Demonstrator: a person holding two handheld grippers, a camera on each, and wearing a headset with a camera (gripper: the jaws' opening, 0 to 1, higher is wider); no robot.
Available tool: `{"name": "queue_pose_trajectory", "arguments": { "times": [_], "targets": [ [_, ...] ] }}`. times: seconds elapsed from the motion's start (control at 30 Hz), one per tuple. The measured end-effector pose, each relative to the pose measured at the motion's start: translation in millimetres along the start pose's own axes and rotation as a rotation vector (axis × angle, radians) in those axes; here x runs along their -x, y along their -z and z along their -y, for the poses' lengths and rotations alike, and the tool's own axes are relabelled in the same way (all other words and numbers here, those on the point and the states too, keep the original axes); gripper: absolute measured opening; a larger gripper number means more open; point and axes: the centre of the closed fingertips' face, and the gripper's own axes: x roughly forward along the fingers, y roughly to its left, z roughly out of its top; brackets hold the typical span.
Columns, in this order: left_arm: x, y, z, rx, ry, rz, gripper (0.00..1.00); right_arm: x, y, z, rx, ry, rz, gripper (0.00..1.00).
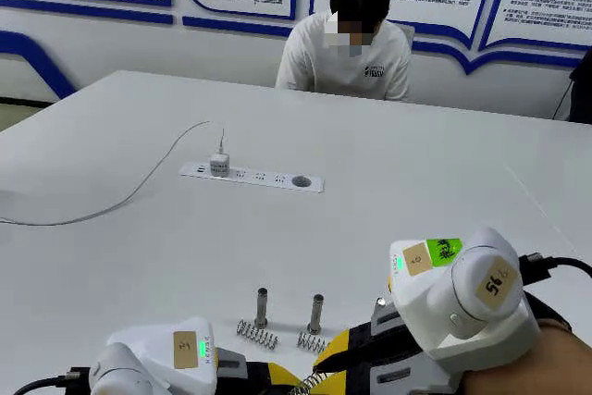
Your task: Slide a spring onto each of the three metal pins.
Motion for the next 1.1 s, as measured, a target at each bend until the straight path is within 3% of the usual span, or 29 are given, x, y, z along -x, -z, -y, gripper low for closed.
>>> {"name": "queue_pose_trajectory", "arguments": {
  "times": [0.43, 0.8, 1.1],
  "targets": [
    [-2.2, -4.6, 0.6, 0.002, 0.004, 0.011, 0.12, -5.4, -13.1, -0.3, 0.023, 0.003, 0.029, 0.12],
    [-3.7, -5.8, -0.4, 0.012, 0.003, 0.016, 0.13, -4.9, -13.2, 2.1, 0.018, 0.013, 0.035, 0.11],
    [2.1, -4.7, -6.3, 0.059, -0.017, 0.024, 0.20, 0.0, -12.2, 7.8, 0.012, 0.032, 0.035, 0.11]
  ]
}}
